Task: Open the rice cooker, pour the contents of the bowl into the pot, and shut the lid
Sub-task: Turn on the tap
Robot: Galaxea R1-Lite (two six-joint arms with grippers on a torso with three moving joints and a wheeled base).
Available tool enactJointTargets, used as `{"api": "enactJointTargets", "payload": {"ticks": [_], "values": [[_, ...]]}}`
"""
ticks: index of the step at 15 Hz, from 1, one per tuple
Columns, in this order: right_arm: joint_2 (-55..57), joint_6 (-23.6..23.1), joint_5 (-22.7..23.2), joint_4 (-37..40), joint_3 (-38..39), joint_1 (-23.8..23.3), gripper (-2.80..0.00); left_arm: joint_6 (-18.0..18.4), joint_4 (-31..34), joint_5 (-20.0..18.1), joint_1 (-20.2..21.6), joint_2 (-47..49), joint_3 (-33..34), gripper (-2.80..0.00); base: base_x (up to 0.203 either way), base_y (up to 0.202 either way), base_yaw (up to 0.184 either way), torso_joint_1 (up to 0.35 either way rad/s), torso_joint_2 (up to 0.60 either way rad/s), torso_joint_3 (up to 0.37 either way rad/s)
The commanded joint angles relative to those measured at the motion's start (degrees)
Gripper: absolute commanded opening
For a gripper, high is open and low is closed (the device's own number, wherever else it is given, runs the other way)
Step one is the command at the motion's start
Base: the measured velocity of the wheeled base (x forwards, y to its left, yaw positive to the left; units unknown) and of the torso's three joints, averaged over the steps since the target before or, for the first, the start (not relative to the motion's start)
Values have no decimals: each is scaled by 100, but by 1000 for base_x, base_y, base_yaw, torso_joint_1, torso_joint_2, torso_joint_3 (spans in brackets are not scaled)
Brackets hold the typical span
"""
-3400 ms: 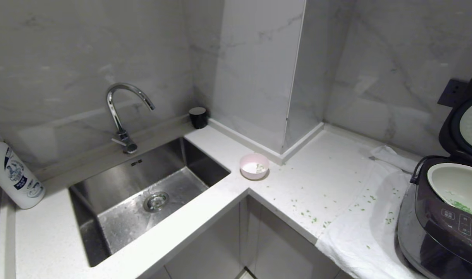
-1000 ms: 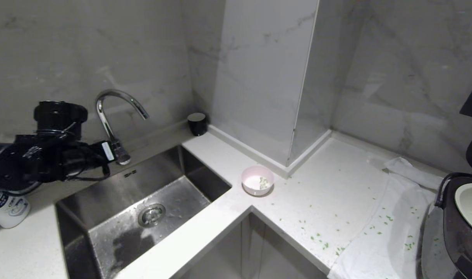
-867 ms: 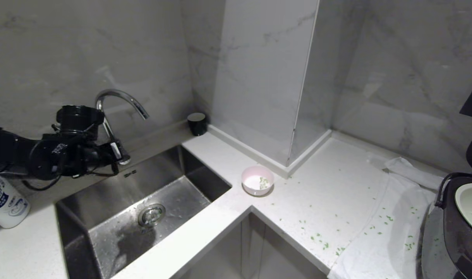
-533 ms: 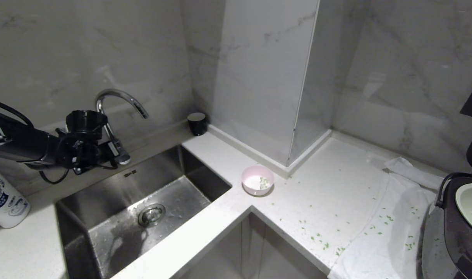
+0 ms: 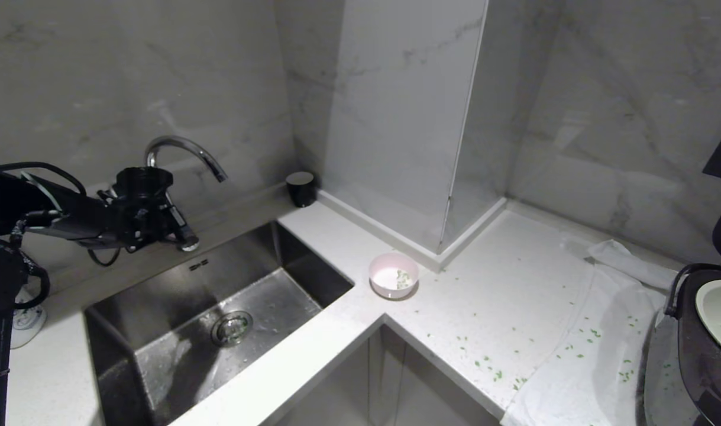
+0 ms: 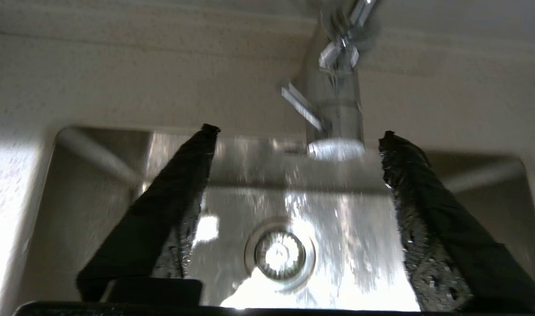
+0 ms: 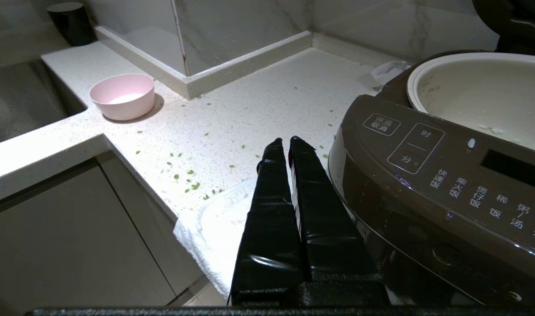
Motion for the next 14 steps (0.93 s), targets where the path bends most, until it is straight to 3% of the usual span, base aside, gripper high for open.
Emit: {"api": "enactJointTargets", "payload": {"ticks": [1,11,12,14], "values": [[-1,-2,0,0,8,0,-280,-31,-8,123,8,533,-457,0,0,0,0,0,0,0],[-1,-2,0,-7,9,0,-280,-32,1,125,269,993,-1277,0,0,0,0,0,0,0],[-1,-2,0,0,9,0,-280,-32,1,115,269,1017,-1282,-280,0,0,0,0,0,0],[-1,-2,0,0,9,0,-280,-32,-7,123,269,1066,-1294,-280,0,0,0,0,0,0]]}}
